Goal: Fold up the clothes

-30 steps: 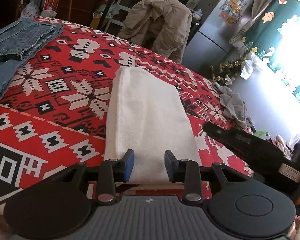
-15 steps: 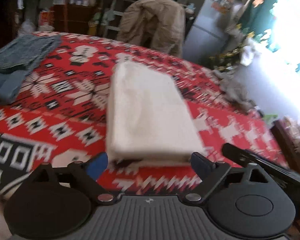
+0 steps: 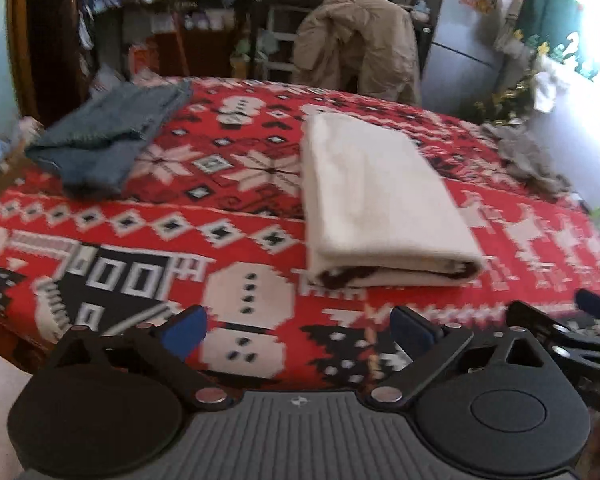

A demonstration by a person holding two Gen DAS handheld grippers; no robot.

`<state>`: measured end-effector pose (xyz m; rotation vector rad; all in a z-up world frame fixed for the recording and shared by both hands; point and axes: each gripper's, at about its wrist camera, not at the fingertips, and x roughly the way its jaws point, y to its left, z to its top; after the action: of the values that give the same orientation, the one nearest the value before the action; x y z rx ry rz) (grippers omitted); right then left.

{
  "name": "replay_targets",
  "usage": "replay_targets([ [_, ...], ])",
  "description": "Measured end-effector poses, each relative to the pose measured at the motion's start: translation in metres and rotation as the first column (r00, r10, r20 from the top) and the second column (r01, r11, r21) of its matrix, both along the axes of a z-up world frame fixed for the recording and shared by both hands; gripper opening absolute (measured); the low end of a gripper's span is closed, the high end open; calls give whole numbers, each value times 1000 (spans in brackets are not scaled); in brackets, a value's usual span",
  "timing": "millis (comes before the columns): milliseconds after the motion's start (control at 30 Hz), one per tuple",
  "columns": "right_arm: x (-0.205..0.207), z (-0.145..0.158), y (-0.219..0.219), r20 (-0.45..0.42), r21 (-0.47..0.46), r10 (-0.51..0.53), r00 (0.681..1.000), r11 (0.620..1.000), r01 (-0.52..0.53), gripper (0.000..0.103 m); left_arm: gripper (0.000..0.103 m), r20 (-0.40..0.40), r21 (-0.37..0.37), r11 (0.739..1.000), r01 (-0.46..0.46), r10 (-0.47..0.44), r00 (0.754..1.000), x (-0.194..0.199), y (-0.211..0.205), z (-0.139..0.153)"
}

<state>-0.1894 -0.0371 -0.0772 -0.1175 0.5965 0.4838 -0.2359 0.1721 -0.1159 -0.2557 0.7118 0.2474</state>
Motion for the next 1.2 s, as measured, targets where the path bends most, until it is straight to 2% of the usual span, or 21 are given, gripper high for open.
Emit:
replay_targets([
  [100,-10,-3,2,54,-11,13,998,1000,-12,102,98,35,45,999,-19,18,999,-7,1,-1],
  [167,-17,-3,6,101,-31,21,995,999,-18,102,98,80,1,1000,-17,17,997,-9,6,-3],
  [200,-19,-4,11,121,-71,17,993,997,-9,102,98,99,-19,1000,-20,22,995,-10,8,-5],
  [267,-22,-8,16,164,-130,23,986,992,-1,102,98,102,14,998,-55,53,993,-6,6,-6],
  [367,-20,-15,23,190,-155,25,982,988,4,102,98,106,62,993,-104,97,990,0,3,-9],
  [433,-17,-19,29,203,-174,15,979,985,21,102,92,87,103,992,-76,67,994,6,-2,-10],
  [500,-11,-20,31,210,-168,0,978,985,36,102,81,76,139,989,-54,43,996,9,-7,-12],
  [567,-5,-21,32,217,-161,-15,976,986,51,101,80,73,170,985,-36,24,997,11,-11,-15],
  [667,6,-22,29,219,-125,-38,975,990,66,90,81,79,173,985,-19,5,997,14,-14,-19],
  [800,24,-29,23,120,-68,-55,991,996,64,65,80,62,141,990,-23,14,998,20,-11,-26],
  [900,31,-34,23,88,-47,-49,995,997,53,60,81,63,117,992,-40,32,997,22,-7,-28],
  [1033,32,-38,29,60,-52,0,998,999,3,43,80,62,95,994,-54,48,997,22,-3,-30],
  [1200,27,-37,36,86,-61,26,996,998,-21,43,66,63,90,995,-52,47,997,22,-1,-29],
])
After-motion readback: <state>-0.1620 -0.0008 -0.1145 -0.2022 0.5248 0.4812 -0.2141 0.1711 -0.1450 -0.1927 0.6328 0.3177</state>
